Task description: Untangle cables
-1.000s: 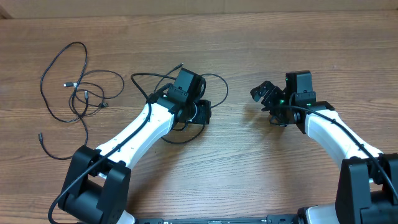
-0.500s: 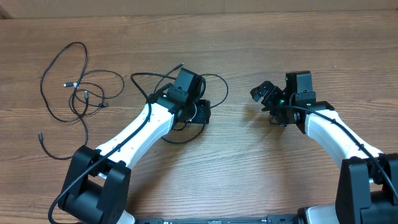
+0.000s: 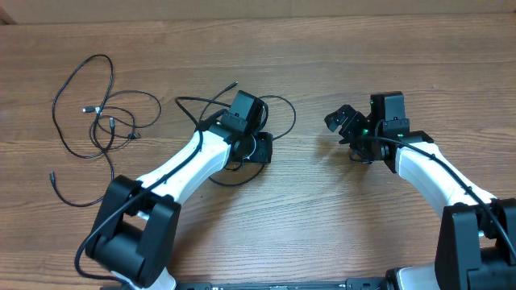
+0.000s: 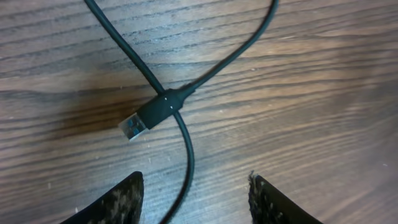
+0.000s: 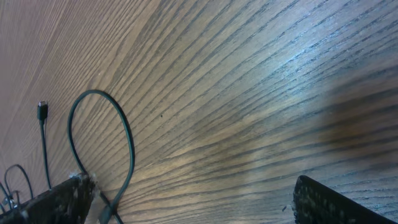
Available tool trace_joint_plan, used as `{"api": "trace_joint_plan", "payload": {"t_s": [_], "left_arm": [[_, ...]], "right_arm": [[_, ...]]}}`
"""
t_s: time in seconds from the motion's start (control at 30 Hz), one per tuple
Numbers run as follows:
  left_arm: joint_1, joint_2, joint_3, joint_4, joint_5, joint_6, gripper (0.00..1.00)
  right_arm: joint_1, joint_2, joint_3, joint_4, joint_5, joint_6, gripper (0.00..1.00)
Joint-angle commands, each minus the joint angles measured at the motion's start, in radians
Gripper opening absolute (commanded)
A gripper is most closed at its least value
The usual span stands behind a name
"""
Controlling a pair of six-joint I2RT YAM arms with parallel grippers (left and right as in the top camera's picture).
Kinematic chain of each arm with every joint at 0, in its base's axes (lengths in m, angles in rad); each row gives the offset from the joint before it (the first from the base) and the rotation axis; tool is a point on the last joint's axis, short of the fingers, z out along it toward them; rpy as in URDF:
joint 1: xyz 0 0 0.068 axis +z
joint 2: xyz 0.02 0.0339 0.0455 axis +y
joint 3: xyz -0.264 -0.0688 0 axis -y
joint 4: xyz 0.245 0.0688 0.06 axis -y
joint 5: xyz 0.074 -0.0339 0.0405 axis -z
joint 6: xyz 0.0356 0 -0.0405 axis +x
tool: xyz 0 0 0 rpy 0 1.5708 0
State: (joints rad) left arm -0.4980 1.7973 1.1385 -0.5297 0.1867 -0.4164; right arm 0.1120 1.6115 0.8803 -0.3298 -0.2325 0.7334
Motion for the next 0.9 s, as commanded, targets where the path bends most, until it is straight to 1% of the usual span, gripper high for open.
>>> {"api": "trace_joint_plan", "payload": {"t_s": [0.0,0.3,0.37,0.4,0.5,0.57,0.63,0.77,0.8,0.83,0.87], "left_arm": [[-0.008,0.059,-0.005,0.015,-0.014,-0.003,0.56],[-0.006,0.208,-0.005,0.073,-0.015,-0.003,0.65],[-0.005,0.221,-0.005,0.08,-0.014,-0.004,0.65],[-0.003,0.223,-0.005,0.085,-0.015,-0.007,0.68],[0.015,0.223,-0.005,0.101,-0.047,-0.027,0.8],[0.038,0.223,-0.005,0.113,-0.09,-0.045,0.91],[0.062,0.223,-0.005,0.128,-0.103,-0.045,0.95],[0.091,0.223,-0.005,0.135,-0.112,-0.045,0.97],[0.093,0.223,-0.005,0.135,-0.112,-0.045,0.96],[0.093,0.223,-0.005,0.135,-0.112,-0.045,0.73],[0.092,0.223,-0.005,0.135,-0.112,-0.044,0.47]], "right_arm": [[-0.002,0.007,-0.004,0.006,-0.005,0.003,1.0],[-0.002,0.007,-0.004,0.007,-0.005,0.003,1.0],[-0.002,0.007,-0.004,0.007,-0.005,0.003,1.0],[-0.002,0.007,-0.004,0.006,-0.005,0.003,1.0],[-0.002,0.007,-0.004,0.006,-0.005,0.003,1.0],[-0.002,0.007,-0.004,0.006,-0.005,0.003,1.0],[-0.002,0.007,-0.004,0.007,-0.005,0.003,1.0],[-0.002,0.007,-0.004,0.006,-0.005,0.003,1.0],[-0.002,0.007,-0.004,0.007,-0.005,0.003,1.0],[-0.002,0.007,-0.004,0.007,-0.005,0.003,1.0],[-0.002,0.007,-0.004,0.006,-0.005,0.003,1.0]]}}
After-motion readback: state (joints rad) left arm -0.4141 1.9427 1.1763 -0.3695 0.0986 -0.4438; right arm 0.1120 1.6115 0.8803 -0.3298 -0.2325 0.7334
